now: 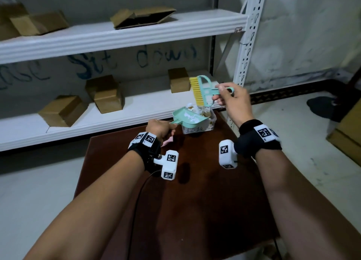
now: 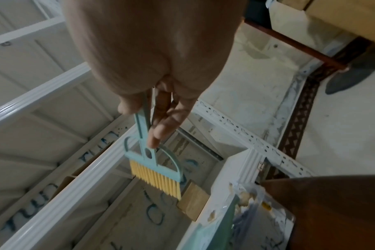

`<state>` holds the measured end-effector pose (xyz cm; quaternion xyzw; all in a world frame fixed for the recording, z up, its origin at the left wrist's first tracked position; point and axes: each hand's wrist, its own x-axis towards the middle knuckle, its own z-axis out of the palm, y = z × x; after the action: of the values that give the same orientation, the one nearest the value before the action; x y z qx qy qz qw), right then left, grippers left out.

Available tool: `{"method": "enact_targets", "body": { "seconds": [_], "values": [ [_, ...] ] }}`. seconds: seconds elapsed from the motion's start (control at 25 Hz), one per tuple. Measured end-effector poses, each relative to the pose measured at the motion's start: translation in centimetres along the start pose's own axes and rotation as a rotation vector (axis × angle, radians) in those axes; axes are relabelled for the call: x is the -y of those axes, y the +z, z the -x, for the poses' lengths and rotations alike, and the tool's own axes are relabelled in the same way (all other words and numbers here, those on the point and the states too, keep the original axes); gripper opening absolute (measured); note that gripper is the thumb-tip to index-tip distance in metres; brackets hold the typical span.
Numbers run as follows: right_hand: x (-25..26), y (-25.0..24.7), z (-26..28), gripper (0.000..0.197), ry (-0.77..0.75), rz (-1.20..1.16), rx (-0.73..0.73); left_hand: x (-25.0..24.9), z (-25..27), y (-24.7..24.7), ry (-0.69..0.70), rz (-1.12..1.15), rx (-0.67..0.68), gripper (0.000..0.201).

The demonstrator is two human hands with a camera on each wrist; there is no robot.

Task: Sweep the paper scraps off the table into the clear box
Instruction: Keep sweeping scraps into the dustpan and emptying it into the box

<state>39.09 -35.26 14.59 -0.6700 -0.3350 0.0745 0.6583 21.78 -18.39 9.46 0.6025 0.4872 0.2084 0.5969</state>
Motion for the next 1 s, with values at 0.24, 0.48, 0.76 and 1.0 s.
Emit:
{"method": "enact_targets", "body": {
  "seconds": [0.24,0.48,0.76,1.0],
  "values": [
    [-1.7,2.1,-0.6,0.016,0.181,-0.096,0.193,-0.9,-0.3,0.5,0.073,-0.013,-0.007,0.014],
    [-3.1,2.8,-0.9,0.013,0.18,0.06,0.12,-2.4,-0.3,-0.2,0.093,0.054,0.003,0.013],
    [-2.5,3.1,-1.2,0.017,0.127,0.024,0.063,-2.1,-0.7,-1.0,0.108,0.085,-0.035,0.024],
    [-1.6,3.0,-1.7,0.015,0.136,0.008,0.23,-1.9,-0.8,-0.5,0.098,0.118,-0.021,0.024]
  ]
}}
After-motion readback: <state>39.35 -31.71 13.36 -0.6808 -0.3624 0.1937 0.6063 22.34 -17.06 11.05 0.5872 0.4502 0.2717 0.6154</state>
